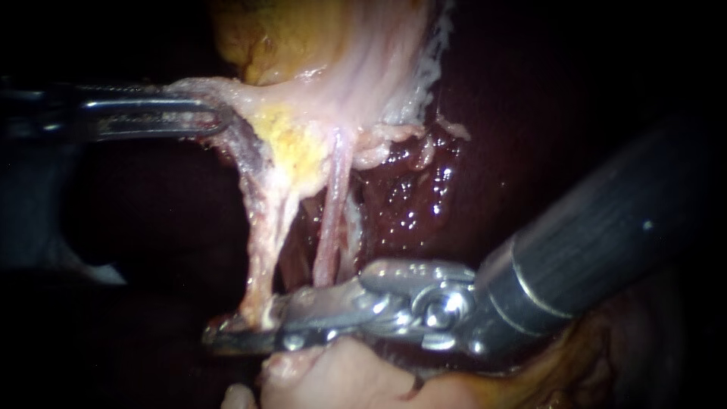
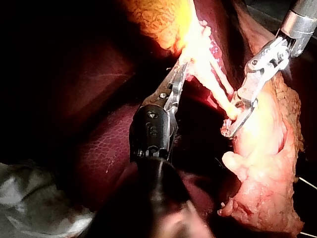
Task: Clipping first clip left tube
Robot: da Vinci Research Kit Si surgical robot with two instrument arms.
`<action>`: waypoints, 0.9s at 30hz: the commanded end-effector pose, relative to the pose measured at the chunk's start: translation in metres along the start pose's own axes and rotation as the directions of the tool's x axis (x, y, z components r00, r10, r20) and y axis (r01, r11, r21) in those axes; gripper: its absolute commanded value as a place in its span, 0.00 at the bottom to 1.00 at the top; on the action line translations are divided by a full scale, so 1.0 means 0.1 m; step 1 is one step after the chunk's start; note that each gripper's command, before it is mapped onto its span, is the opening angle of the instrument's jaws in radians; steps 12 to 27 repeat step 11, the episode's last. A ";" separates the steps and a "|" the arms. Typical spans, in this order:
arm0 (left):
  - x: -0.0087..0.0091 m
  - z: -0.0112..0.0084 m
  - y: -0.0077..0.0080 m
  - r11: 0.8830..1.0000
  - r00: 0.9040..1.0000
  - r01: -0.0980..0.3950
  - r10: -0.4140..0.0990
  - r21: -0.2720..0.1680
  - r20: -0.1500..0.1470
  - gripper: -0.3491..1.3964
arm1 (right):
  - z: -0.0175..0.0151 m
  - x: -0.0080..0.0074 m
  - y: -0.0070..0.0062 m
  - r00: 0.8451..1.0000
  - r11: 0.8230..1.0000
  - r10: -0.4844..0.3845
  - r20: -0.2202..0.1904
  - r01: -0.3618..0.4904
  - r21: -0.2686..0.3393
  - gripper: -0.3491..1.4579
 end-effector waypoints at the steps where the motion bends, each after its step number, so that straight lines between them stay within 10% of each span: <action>1: 0.000 0.000 0.000 1.000 1.000 0.000 0.000 0.000 0.000 0.00 | 0.000 0.000 0.000 1.000 1.000 -0.001 0.000 0.001 0.000 0.00; 27: 0.000 0.000 -0.001 1.000 1.000 0.000 0.000 0.000 0.000 0.00 | -0.001 -0.001 0.002 1.000 1.000 -0.002 0.000 0.002 0.000 0.00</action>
